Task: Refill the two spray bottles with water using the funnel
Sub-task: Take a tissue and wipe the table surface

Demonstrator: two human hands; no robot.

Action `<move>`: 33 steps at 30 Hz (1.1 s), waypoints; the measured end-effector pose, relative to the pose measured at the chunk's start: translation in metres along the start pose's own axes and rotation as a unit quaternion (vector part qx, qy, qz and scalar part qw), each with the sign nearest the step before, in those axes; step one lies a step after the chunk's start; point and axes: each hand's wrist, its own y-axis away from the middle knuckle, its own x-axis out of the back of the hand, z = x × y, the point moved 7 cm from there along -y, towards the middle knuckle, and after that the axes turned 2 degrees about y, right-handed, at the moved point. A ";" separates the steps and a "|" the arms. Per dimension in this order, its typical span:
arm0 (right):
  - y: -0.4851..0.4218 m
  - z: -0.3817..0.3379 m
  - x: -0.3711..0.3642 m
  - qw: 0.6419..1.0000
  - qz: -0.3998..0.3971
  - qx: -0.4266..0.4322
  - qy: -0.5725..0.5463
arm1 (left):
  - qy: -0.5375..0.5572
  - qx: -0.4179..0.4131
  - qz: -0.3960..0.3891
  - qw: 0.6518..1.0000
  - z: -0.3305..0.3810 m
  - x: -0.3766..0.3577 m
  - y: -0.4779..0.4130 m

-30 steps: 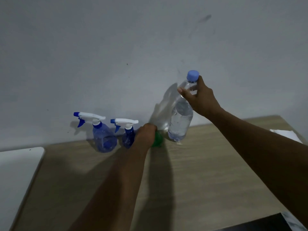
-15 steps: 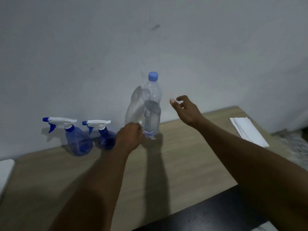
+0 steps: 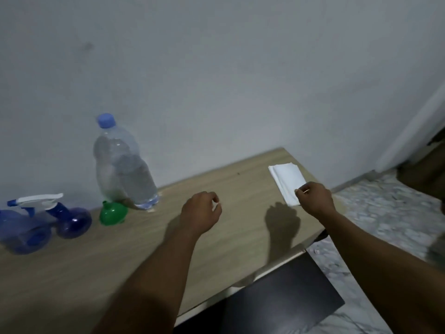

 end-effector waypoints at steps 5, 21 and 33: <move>-0.067 0.081 0.021 0.998 -0.031 -0.050 -0.019 | 0.021 -0.011 -0.079 0.997 0.083 -0.102 -0.034; -0.142 0.106 -0.039 0.977 -0.191 0.089 -0.032 | -0.054 -0.042 -0.115 0.991 0.176 -0.222 -0.094; -0.123 0.088 -0.036 0.955 -0.225 0.191 -0.025 | 0.037 0.030 -0.103 0.994 0.164 -0.210 -0.110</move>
